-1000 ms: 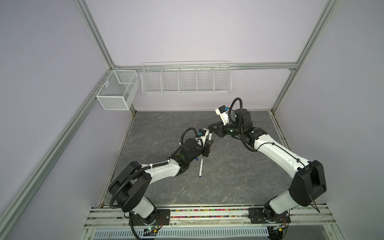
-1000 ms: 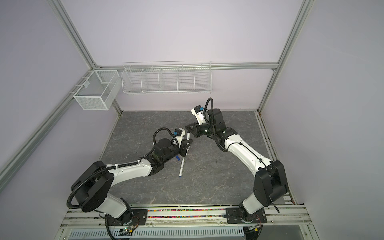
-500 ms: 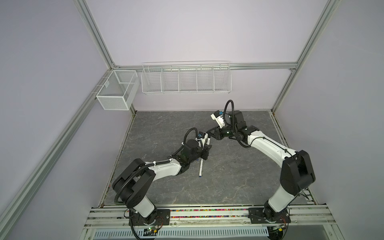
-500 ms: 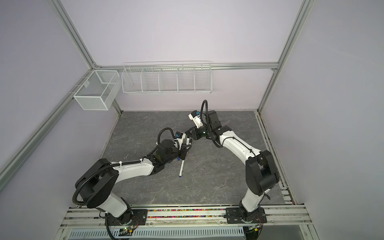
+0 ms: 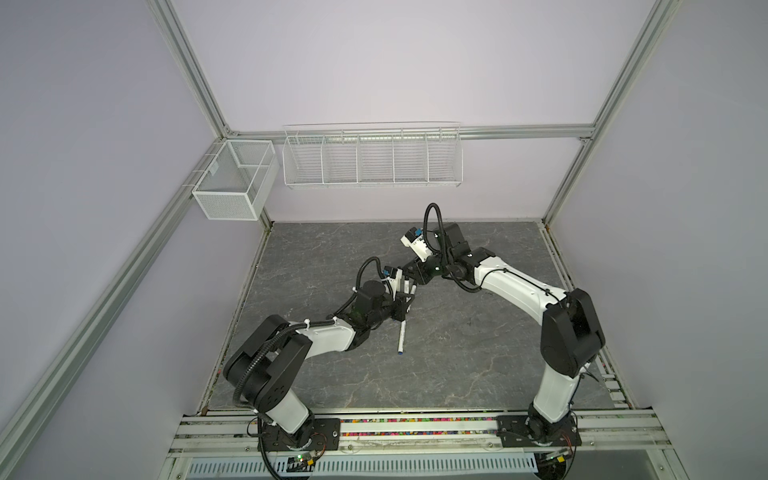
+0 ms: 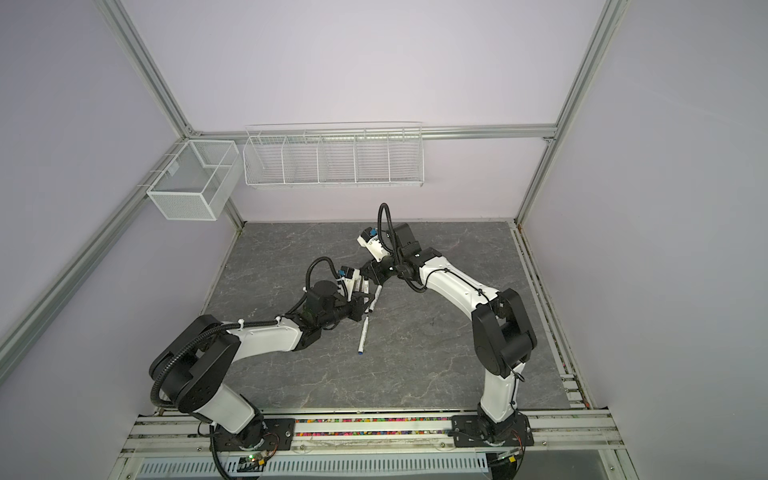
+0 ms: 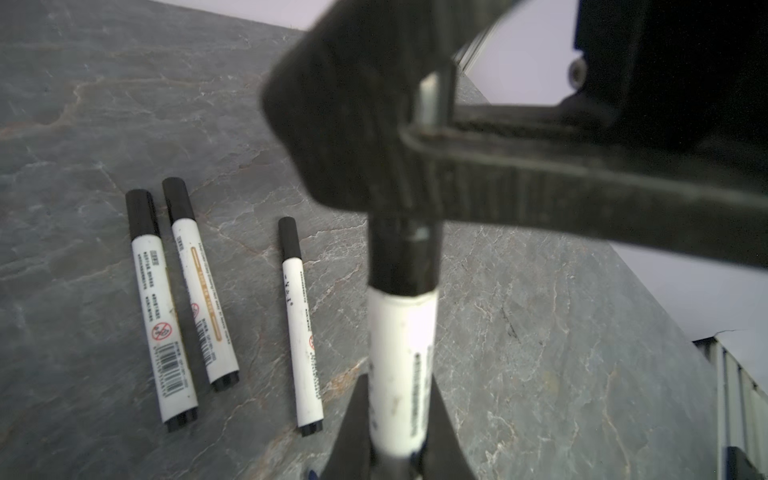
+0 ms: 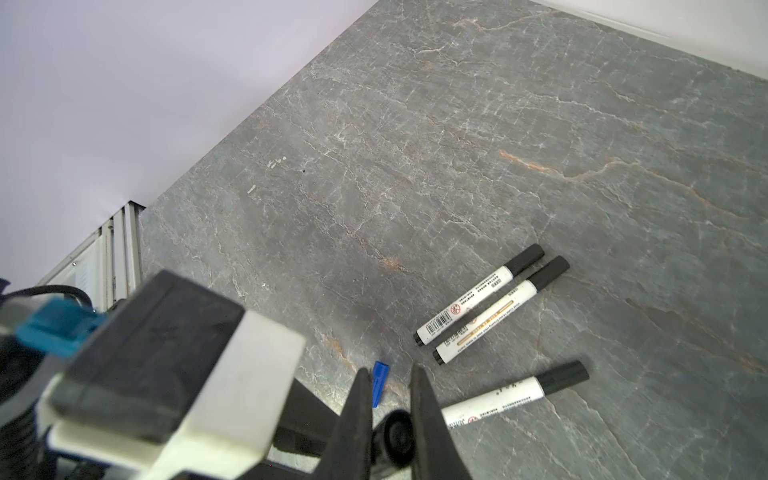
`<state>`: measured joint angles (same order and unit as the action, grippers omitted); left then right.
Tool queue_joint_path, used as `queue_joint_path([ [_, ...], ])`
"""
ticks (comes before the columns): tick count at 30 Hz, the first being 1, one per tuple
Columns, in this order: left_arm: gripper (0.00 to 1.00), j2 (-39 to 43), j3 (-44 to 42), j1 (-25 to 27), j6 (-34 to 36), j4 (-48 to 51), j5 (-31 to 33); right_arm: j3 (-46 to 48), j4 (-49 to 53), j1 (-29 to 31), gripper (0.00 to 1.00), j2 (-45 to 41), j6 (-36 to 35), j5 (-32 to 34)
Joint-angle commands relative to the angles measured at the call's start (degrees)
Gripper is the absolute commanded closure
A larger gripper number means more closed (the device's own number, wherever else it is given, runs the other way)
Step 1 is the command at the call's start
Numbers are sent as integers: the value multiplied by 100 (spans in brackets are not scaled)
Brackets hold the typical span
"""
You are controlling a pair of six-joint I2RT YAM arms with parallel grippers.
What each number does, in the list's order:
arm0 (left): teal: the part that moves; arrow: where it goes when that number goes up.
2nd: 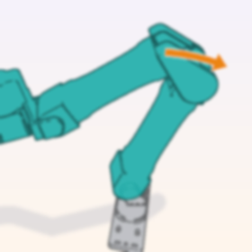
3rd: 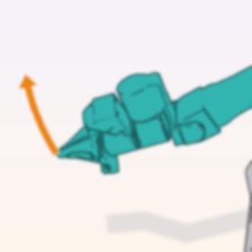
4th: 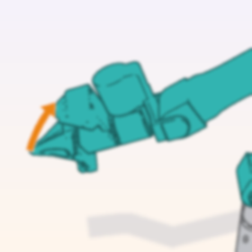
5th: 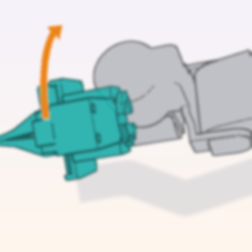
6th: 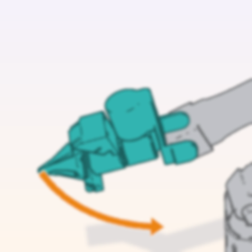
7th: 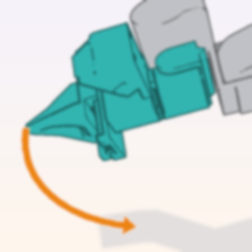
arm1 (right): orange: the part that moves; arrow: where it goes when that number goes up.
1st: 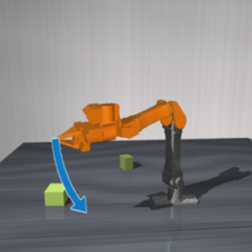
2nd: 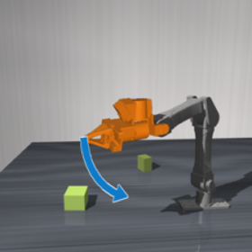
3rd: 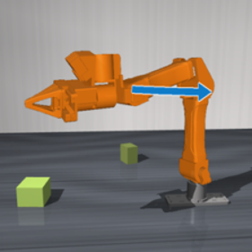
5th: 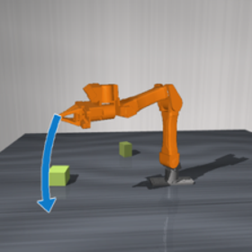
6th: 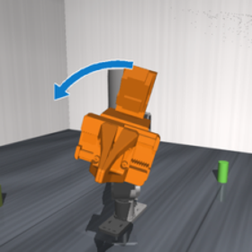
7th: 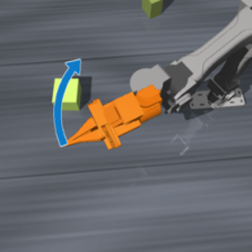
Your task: Insert the pens into the pen caps
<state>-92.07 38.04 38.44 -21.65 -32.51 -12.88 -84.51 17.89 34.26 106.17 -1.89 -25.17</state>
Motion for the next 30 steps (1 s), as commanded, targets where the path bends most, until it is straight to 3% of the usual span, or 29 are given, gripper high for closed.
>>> queue_joint_path([
  [1, 100, 410, 315, -927, -985, -2907, 919, 520, 2754, 353, 92, 493, -773, 2],
  [5, 100, 412, 309, -1367, -1257, -3059, 946, 504, 3004, 506, 93, 599, -1053, 20],
  [17, 100, 649, 276, -1867, -1323, -2990, 989, 662, 3320, 648, 93, 688, -1628, 743],
  [21, 100, 915, 179, -2103, -1225, -2821, 1046, 767, 3291, 644, 93, 693, -1686, 1083],
  [30, 100, 1436, 115, -2288, -862, -2416, 953, 721, 3287, 464, 93, 768, -1511, 1126],
])
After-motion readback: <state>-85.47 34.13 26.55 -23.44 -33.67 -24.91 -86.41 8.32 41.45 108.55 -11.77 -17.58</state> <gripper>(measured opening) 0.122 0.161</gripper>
